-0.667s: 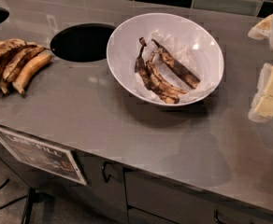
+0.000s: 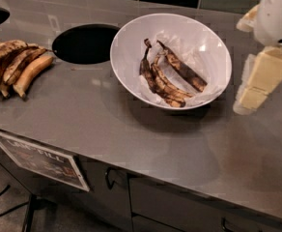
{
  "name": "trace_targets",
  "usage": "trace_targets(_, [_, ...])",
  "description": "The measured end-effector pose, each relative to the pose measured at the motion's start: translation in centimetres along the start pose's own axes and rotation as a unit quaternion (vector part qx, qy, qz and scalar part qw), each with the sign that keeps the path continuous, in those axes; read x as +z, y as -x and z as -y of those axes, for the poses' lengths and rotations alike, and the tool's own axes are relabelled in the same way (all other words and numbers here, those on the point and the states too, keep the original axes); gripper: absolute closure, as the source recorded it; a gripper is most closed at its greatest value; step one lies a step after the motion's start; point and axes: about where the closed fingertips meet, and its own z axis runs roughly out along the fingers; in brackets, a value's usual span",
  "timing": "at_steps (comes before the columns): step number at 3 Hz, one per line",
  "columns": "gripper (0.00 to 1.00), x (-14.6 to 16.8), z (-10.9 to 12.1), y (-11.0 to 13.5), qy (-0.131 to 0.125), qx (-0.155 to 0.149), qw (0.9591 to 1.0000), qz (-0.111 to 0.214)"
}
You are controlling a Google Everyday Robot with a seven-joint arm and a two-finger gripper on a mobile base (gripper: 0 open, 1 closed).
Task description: Pick banana from white bowl
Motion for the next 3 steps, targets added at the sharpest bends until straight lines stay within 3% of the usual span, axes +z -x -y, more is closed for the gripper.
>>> trace_targets(1, [0.00, 2.6, 0.2, 4.8, 0.020, -0.014, 0.9991, 0.034])
trace_targets(2, [0.00, 2.7, 0.3, 4.9, 0.019, -0.012, 0.9991, 0.036])
trace_targets(3, [0.00, 3.1, 1.6, 5.2, 0.011, 0.032, 0.9984, 0.046])
